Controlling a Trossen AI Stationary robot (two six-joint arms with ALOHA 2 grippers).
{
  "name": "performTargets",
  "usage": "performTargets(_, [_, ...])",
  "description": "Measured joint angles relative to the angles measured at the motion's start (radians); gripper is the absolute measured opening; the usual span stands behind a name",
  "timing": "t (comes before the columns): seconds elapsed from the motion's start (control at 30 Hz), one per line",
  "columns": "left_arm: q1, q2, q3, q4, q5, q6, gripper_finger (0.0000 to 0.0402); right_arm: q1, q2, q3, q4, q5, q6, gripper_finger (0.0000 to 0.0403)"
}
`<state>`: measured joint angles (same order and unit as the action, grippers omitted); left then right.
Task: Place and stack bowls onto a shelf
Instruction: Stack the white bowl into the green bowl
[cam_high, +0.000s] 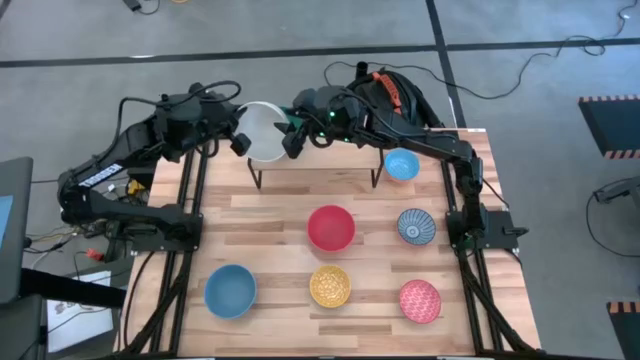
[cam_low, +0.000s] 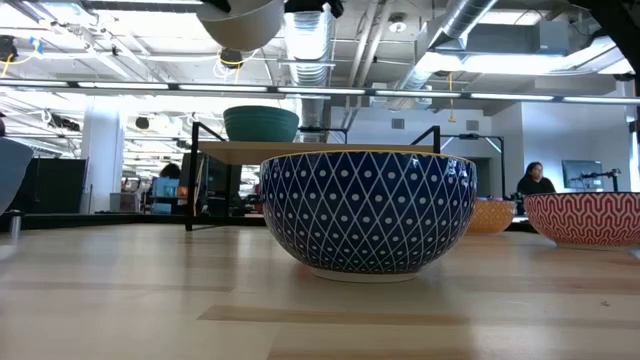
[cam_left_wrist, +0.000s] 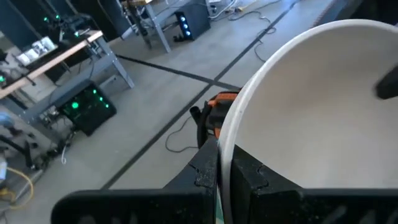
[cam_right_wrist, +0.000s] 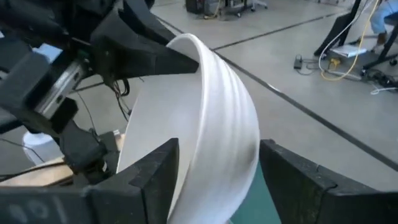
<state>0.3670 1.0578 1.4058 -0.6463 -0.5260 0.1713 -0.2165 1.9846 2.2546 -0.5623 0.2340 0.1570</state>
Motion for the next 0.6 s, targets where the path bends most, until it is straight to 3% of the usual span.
performTargets(0.13, [-0.03,0.042,0.02,-0.004,-0.031,0.022,0.0,-0.018,0.0,0.0,-0.049,0.0,0.028,0.0195])
performTargets(0.43, [-0.043,0.087,0.026,0.034,-0.056,-0.023,0.0014,-0.067,0.001,-0.003,-0.1,0.022,0.098,0.0036])
performTargets(0.6, [-0.045,0.073,0.027,0.079,-0.036,-0.021,0.0067,-0.085,0.003,-0.004,-0.107,-0.024,0.157,0.0031])
